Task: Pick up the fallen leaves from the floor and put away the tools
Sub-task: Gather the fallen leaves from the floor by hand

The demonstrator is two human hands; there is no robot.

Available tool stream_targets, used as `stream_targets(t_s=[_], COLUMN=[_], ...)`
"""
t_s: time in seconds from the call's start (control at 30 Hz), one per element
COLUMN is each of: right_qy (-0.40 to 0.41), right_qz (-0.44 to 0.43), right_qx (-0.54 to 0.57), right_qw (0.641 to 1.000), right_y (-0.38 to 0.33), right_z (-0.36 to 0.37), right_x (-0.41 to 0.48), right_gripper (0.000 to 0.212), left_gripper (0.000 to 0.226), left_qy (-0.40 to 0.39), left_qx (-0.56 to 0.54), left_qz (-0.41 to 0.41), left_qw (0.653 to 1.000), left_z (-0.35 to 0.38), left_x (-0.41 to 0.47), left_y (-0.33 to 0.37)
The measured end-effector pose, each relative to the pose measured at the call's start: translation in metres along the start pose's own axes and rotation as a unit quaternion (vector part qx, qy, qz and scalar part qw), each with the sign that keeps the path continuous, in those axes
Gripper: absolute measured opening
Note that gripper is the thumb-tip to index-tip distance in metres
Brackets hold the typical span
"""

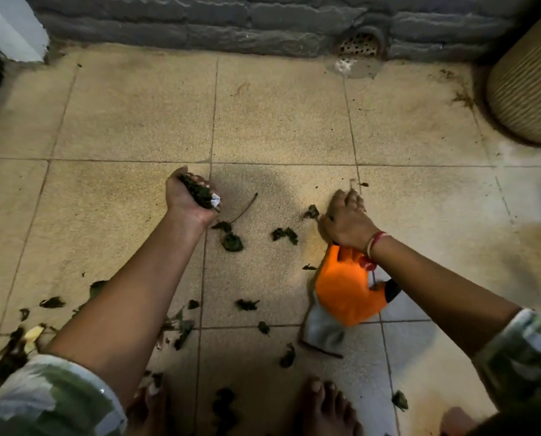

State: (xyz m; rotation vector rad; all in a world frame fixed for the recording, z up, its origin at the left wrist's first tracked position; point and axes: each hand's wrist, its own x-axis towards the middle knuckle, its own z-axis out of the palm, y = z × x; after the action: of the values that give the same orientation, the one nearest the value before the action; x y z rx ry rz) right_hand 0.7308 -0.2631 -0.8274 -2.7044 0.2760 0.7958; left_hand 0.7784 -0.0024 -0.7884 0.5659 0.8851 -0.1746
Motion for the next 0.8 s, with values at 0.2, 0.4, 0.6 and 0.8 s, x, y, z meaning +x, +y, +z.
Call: stream_targets(t_s=[0.2, 0.4, 0.6, 0.8], right_qy=[-0.025, 0.036, 0.177, 0.271], right_qz=[-0.071, -0.019, -0.161, -0.157], right_qx=[-0.075, -0.13, -0.134, 0.075], right_qw=[0.994, 0.991, 0.962, 0.947], right_y=[-0.034, -0.013, -0.001, 0.027], right_z=[-0.005, -0.011, -0.006, -0.028], right_x=[0.008, -0.001, -0.008, 0.012], right_gripper=[0.079, 0.034, 0.018, 0.017], left_gripper=[0.052, 0.055, 0.048, 0.051], left_qy=[-0.004, -0.004, 0.002, -0.082], left_qx=[-0.049, -0.052, -0.036, 0.152], left_qz=[-0.022, -0.026, -0.006, 0.084], left_qw=[0.999, 0.998, 0.999, 0.981], left_z=[-0.023, -0.04, -0.05, -0.037], left_x=[0.008, 0.006, 0.011, -0.016], left_y=[0.016, 0.02, 0.013, -0.016])
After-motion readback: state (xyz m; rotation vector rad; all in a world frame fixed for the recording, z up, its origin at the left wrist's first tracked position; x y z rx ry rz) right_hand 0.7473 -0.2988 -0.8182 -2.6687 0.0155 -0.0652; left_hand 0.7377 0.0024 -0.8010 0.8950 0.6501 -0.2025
